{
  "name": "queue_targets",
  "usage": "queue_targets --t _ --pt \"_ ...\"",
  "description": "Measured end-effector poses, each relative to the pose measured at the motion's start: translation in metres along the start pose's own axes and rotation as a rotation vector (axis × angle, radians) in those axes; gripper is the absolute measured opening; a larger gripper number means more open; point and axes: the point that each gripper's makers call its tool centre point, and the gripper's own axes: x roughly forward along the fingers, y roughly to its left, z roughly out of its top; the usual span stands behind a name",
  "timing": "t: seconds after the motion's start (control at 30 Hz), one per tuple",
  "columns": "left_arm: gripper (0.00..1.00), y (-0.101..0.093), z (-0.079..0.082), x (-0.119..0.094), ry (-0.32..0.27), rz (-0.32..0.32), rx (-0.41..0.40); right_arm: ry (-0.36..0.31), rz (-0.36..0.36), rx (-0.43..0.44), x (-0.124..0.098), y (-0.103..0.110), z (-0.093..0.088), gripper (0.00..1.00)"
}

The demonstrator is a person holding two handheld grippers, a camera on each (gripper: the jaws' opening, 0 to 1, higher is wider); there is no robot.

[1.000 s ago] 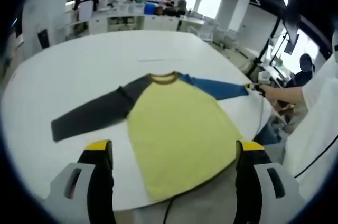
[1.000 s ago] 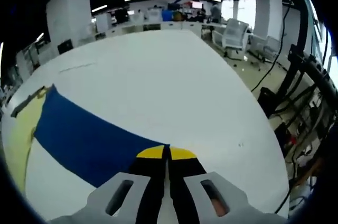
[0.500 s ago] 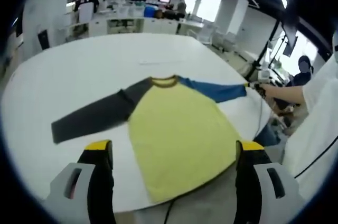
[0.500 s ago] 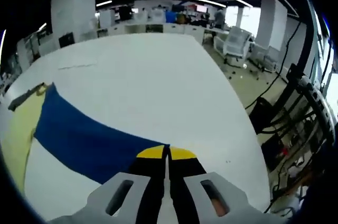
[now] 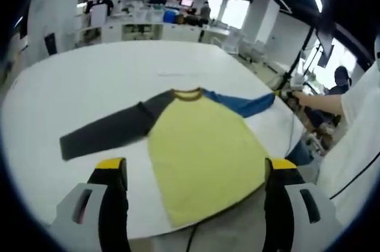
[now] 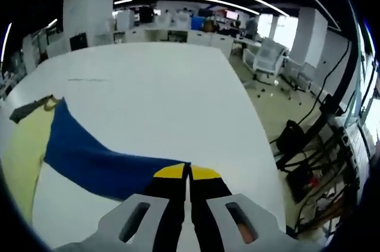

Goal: Fold the garment on the visible template until the final outline fits inside the template.

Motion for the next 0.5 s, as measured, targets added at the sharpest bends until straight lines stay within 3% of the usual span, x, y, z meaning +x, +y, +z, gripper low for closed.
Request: queue_targets --t 0.13,0.33,0.5 --pt "0.92 0.0 -0.001 0.0 -0.016 -0.013 -0.004 -0.017 0.023 0.015 -0.013 0.004 0.012 0.02" --pt "0.91 -0.002 -0.007 -0.001 -0.027 -0.038 -0.012 -0.076 0.066 0.017 -0.035 0.014 0.046 0.02" --pt "0.92 -0.001 -0.01 -0.008 -0.039 -0.047 -0.013 -0.133 0.127 -0.031 -0.058 0.038 0.079 0.02"
